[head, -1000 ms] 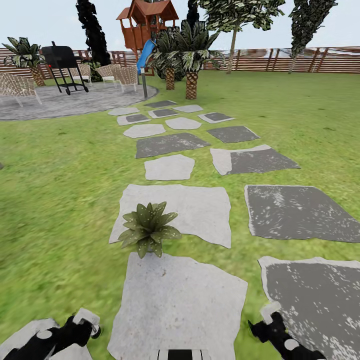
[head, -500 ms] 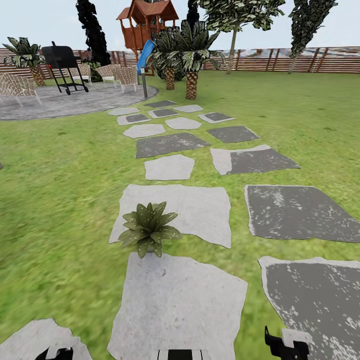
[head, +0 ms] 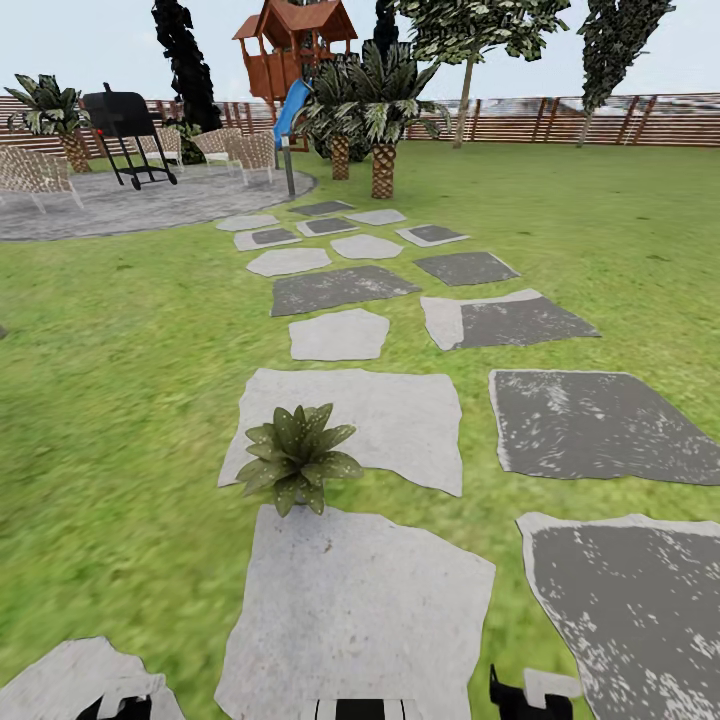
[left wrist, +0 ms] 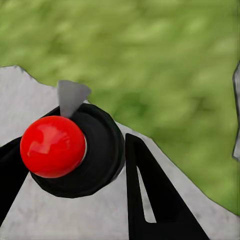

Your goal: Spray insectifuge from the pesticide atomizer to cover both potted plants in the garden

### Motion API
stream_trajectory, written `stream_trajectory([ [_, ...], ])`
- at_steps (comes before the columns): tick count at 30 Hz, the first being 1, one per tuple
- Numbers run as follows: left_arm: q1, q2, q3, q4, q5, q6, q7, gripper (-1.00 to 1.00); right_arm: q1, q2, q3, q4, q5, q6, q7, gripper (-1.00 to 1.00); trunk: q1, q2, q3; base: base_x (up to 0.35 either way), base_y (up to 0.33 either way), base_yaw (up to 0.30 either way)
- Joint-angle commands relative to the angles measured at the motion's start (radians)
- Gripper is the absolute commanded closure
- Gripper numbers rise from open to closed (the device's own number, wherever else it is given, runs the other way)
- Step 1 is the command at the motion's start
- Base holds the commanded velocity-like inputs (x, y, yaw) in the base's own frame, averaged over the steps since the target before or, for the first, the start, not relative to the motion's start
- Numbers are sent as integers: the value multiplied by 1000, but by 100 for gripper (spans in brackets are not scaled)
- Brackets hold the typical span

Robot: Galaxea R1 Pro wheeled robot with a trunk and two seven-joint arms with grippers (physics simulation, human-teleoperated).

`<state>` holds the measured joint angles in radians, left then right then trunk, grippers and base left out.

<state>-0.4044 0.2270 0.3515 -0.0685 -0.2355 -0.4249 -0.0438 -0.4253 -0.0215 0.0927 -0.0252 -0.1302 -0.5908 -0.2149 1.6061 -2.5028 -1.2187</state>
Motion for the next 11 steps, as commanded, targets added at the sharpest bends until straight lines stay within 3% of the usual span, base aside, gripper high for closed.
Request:
stream_trajectory([
  [1, -1, 0, 9, 1, -6, -3, -5, 100, 0, 2, 9, 0, -10, -3, -1, -100, 0, 0, -1, 0, 0, 0],
  [11, -1, -9, 7, 0, -9, -3, -5, 100, 3, 4, 9, 1, -10, -3, -1, -100, 0, 0, -1, 0, 0, 0],
])
